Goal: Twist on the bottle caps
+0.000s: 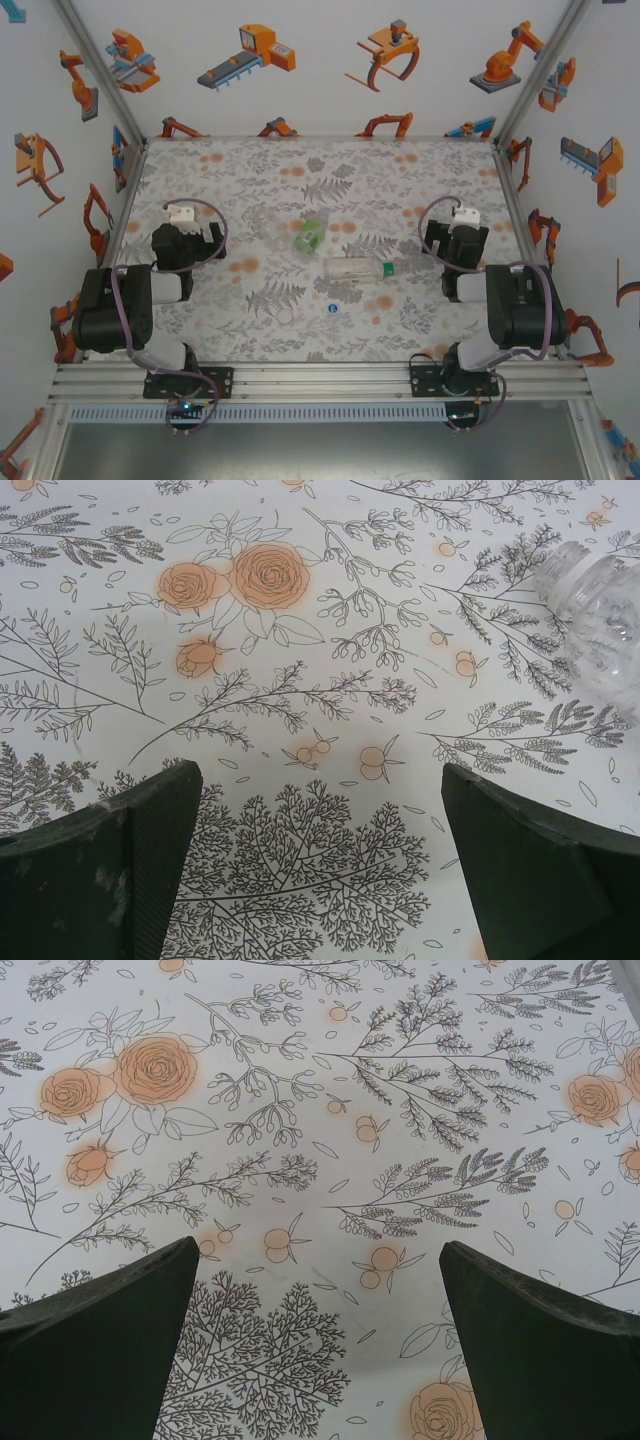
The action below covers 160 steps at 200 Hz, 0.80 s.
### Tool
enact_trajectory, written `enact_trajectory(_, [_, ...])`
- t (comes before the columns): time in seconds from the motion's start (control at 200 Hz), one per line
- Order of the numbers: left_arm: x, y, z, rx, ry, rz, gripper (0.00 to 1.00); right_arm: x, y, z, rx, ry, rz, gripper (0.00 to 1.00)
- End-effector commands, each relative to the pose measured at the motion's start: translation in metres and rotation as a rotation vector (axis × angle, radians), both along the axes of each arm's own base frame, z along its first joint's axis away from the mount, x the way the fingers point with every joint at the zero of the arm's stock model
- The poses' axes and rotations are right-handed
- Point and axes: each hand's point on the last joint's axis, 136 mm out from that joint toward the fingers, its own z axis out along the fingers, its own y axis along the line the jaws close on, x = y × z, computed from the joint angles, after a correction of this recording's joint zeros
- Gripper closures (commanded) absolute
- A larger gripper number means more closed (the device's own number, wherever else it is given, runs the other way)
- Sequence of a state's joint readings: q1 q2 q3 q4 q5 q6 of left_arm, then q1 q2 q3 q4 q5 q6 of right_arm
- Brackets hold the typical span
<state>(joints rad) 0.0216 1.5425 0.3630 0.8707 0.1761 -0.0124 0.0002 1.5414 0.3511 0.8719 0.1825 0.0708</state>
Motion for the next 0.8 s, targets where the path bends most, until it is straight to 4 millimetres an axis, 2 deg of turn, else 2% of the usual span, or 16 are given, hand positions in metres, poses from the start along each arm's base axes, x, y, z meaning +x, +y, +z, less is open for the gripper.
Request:
enact_trajectory(0.0, [0.01, 0.013, 0.01, 0.002, -0.016, 0.07, 0.03, 0.008, -0.002, 0.013, 0.006, -0.04, -0.002, 0.01])
enact_trajectory(0.145, [0.011, 0.014, 0.008, 0.015, -0.009, 0.085, 0.03, 0.007, -0.003, 0.014, 0.002, -0.044, -0.005, 0.01])
enact_trajectory(0.265, [0.011, 0.013, 0.013, 0.022, -0.008, 0.086, 0.03, 0.001, -0.005, 0.029, -0.001, -0.073, -0.023, 0.01])
enact_trajectory(0.396, [0.011, 0.029, 0.032, 0.065, 0.024, 0.206, 0.03, -0.011, -0.006, 0.056, -0.008, -0.096, -0.036, 0.03])
enact_trajectory(0.501, [0.011, 0.031, 0.053, 0.112, 0.056, 0.281, 0.03, -0.016, -0.003, 0.075, 0.035, -0.061, -0.033, 0.04])
enact_trajectory(0.561, [0.012, 0.017, 0.068, 0.132, 0.058, 0.241, 0.03, -0.017, 0.004, 0.08, 0.055, -0.024, 0.003, 0.05])
enact_trajectory(0.681, [0.014, -0.024, 0.098, 0.155, 0.044, 0.113, 0.03, -0.018, 0.018, 0.082, 0.12, 0.055, 0.058, 0.07])
enact_trajectory(0.796, [0.01, -0.076, 0.123, 0.112, 0.072, -0.099, 0.0, -0.023, 0.03, 0.08, 0.198, 0.151, 0.095, 0.12])
